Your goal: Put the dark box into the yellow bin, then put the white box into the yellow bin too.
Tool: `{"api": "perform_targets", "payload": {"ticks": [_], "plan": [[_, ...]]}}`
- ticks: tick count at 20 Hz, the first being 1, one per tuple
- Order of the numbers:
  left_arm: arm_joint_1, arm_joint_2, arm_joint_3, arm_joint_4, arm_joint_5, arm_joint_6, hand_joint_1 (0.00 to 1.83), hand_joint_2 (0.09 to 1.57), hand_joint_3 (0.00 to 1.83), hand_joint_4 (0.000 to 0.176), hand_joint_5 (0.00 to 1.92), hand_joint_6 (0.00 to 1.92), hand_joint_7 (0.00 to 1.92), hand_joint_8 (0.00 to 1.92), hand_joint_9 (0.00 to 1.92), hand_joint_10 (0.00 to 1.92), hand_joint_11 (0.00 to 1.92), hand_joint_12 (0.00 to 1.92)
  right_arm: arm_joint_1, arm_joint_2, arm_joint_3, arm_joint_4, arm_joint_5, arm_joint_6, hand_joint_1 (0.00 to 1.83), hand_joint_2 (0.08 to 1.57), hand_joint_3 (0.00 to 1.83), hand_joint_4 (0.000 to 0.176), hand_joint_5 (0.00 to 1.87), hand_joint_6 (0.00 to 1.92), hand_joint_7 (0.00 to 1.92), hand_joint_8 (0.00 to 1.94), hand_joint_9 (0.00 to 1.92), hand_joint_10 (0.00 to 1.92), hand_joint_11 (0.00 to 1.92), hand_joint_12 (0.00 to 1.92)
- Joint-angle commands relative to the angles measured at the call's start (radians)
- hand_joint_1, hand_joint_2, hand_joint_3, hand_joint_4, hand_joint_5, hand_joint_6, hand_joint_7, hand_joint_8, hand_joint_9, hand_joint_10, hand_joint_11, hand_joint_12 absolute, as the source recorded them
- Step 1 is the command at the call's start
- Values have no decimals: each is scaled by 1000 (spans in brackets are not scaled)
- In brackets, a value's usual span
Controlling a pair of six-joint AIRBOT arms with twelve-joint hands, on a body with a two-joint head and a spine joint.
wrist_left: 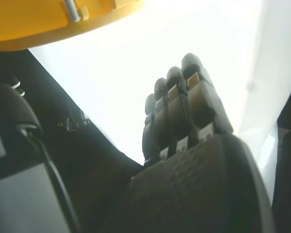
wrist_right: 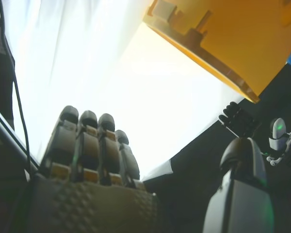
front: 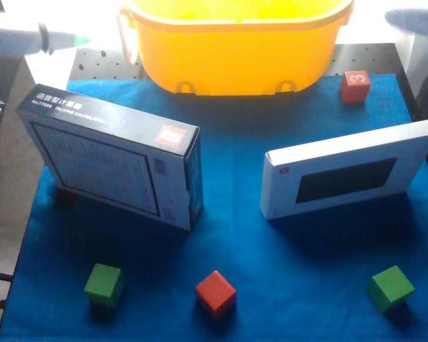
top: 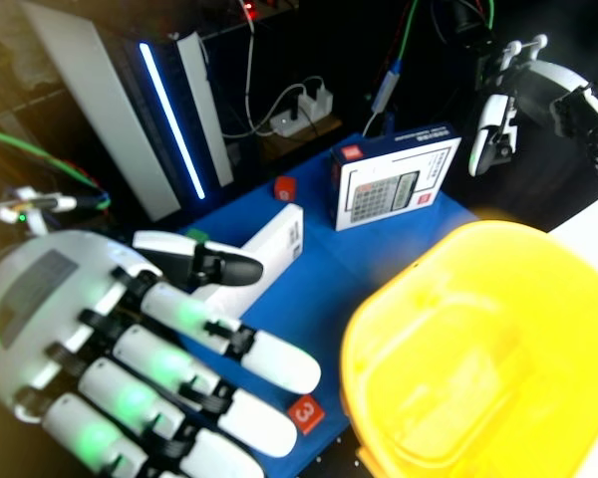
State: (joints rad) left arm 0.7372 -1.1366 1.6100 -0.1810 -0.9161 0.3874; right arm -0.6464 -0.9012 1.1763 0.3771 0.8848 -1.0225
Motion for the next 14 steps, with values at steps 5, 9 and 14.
{"api": "perform_targets", "payload": {"ticks": [5, 9, 14], "plan": [[-17, 7, 16, -17, -125, -36, 484, 932, 0, 0, 504, 2, 368, 0, 284, 0, 1, 801, 17, 4, 6, -13, 124, 4, 354, 972, 0, 0, 291, 1, 270, 0, 250, 0, 0, 671], [-17, 23, 17, 21, -151, -111, 406, 902, 0, 0, 452, 0, 399, 4, 288, 11, 86, 387, 17, 5, 4, -16, 124, 4, 345, 962, 0, 0, 302, 0, 291, 2, 279, 6, 18, 700], [-17, 48, -7, 84, -166, -161, 243, 970, 5, 0, 356, 2, 357, 0, 339, 2, 155, 287, 17, 4, 4, -16, 124, 4, 371, 961, 0, 0, 314, 3, 300, 3, 269, 1, 0, 686]]}}
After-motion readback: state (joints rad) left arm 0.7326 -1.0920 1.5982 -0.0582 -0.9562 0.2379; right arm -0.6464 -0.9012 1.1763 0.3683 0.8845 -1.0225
